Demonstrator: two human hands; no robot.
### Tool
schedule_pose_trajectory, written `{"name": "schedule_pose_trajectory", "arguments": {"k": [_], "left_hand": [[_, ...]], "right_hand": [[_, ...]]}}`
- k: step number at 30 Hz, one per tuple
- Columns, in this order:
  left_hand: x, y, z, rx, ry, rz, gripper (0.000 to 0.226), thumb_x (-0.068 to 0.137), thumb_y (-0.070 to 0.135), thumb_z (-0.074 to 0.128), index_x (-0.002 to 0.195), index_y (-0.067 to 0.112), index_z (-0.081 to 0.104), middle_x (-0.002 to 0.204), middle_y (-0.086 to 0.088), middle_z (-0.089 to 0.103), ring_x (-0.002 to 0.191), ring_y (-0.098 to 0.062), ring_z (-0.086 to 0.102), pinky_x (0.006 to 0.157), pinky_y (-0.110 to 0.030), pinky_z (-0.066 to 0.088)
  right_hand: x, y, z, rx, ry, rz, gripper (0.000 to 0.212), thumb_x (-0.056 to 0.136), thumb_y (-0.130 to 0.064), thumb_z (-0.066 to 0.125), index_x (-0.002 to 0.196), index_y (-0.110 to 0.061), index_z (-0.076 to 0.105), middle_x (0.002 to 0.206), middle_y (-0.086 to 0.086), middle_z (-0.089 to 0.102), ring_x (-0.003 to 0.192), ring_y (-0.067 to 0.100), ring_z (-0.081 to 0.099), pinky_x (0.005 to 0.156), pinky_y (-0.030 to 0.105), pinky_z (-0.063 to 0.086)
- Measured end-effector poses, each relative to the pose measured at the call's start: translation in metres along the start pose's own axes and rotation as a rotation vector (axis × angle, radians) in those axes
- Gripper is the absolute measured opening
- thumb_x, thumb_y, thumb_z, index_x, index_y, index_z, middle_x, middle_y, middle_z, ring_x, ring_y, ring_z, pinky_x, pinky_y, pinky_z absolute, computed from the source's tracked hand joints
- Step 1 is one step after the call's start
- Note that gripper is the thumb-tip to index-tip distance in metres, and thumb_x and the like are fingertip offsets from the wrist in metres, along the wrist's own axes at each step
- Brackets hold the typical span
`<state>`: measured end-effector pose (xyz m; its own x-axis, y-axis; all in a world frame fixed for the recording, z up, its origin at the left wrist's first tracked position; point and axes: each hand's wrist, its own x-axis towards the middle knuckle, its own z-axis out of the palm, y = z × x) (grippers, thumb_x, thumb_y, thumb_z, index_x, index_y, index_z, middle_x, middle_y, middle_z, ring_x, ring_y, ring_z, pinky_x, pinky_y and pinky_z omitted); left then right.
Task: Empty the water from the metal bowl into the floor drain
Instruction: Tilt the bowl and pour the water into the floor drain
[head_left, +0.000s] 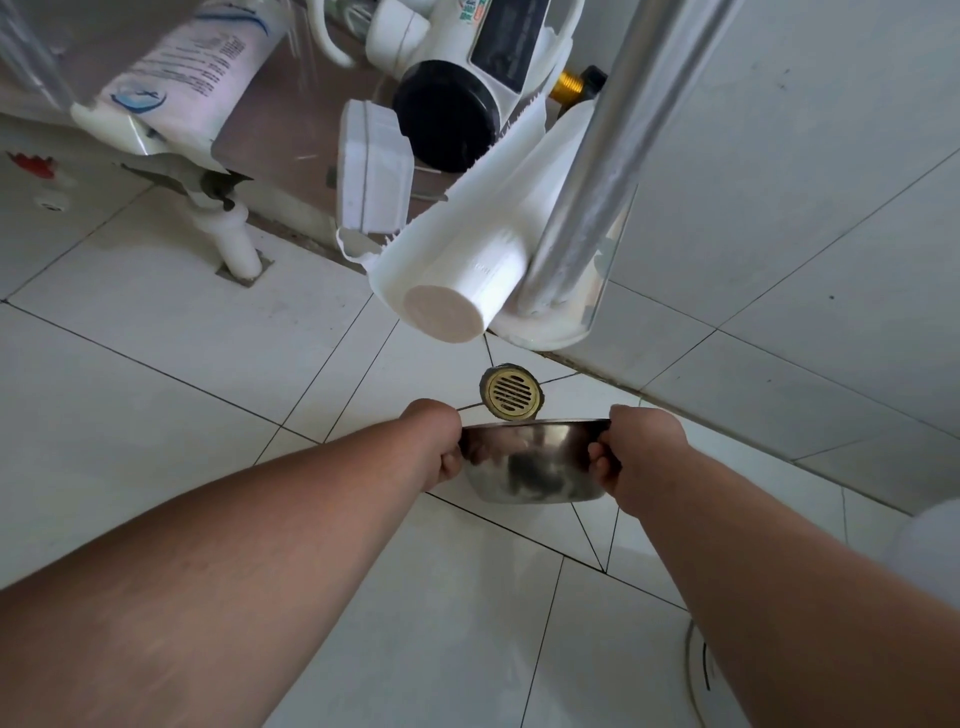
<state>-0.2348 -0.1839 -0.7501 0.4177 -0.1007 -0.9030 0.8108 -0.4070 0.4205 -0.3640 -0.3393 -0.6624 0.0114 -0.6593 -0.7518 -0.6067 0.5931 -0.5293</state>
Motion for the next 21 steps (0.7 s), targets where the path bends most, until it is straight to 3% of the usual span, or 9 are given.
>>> {"name": "schedule_pose_trajectory", "arguments": {"k": [5,9,13,17,21], "left_hand": [[0.004,0.005,0.005,-0.007,0.006,0.132,0.024,0.09,-0.001,0.04,0.071,0.014,0.037,0.038,0.0,0.037,0.037,-0.014,0.027,0.053,-0.021,0.02],[0.006,-0.001,0.004,-0.013,-0.004,0.114,0.022,0.089,-0.001,0.038,0.072,0.012,0.04,0.03,0.0,0.037,0.028,-0.014,0.027,0.047,-0.019,0.022],[0.008,0.002,0.002,-0.037,-0.007,0.195,0.021,0.088,0.0,0.038,0.072,0.013,0.039,0.04,-0.001,0.04,0.035,-0.014,0.028,0.053,-0.025,0.019],[0.009,-0.002,-0.003,-0.035,-0.016,0.179,0.023,0.09,0.0,0.037,0.071,0.012,0.04,0.033,0.001,0.038,0.032,-0.014,0.028,0.052,-0.025,0.02],[0.008,-0.002,-0.005,-0.021,-0.012,0.224,0.022,0.09,0.0,0.037,0.073,0.015,0.039,0.042,0.0,0.037,0.038,-0.014,0.027,0.053,-0.026,0.019]], "right_hand": [[0.002,0.0,0.003,0.047,0.022,-0.073,0.033,0.105,-0.031,0.055,0.084,-0.006,0.061,0.027,0.002,0.052,0.022,0.014,0.048,0.029,0.021,0.042],[0.002,0.002,0.002,0.034,0.034,-0.07,0.032,0.104,-0.024,0.052,0.079,-0.006,0.06,0.027,0.003,0.051,0.021,0.014,0.047,0.03,0.02,0.041],[0.004,0.004,0.003,0.067,0.018,-0.07,0.031,0.105,-0.028,0.051,0.085,-0.006,0.062,0.027,0.001,0.051,0.022,0.014,0.046,0.03,0.018,0.039],[0.005,0.006,0.005,0.055,0.008,-0.044,0.034,0.105,-0.03,0.053,0.081,-0.006,0.062,0.028,0.002,0.051,0.022,0.014,0.044,0.031,0.017,0.038],[0.003,0.006,0.006,0.049,0.022,-0.053,0.027,0.101,-0.018,0.048,0.081,-0.005,0.062,0.037,0.008,0.056,0.021,0.015,0.043,0.028,0.017,0.035]]}}
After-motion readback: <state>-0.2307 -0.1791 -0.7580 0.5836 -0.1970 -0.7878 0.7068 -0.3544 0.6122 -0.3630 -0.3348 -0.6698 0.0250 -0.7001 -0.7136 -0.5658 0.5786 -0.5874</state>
